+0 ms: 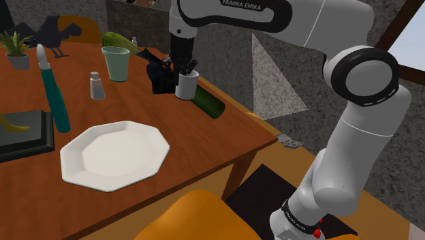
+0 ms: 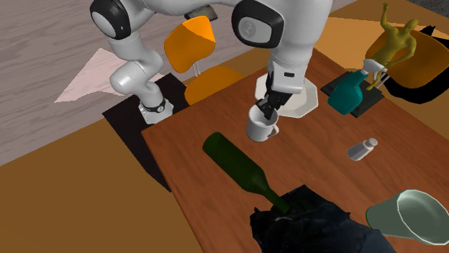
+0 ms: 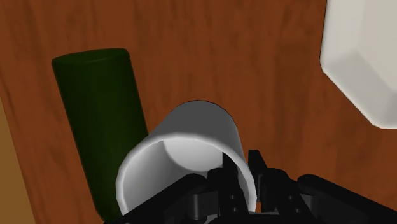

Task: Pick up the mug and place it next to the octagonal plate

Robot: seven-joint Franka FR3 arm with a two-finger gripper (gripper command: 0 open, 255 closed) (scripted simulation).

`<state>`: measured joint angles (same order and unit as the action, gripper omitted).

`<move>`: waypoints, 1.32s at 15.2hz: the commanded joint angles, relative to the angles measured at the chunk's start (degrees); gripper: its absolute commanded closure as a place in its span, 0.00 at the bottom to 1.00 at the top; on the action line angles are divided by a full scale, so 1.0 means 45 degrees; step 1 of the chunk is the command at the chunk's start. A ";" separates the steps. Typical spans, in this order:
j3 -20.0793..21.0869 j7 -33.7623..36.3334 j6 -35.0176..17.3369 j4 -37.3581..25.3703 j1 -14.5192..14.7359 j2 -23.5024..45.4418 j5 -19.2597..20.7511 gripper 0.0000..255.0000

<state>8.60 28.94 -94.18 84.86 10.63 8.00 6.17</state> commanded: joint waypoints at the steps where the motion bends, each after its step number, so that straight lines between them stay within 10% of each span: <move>1: -0.0006 0.0023 -0.0391 0.0454 -0.0014 -0.0076 -0.0008 1.00; 20: -0.0036 0.0205 -0.2796 0.2984 -0.0066 -0.0196 0.0021 1.00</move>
<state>8.44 29.86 -106.74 98.28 10.33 7.14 6.26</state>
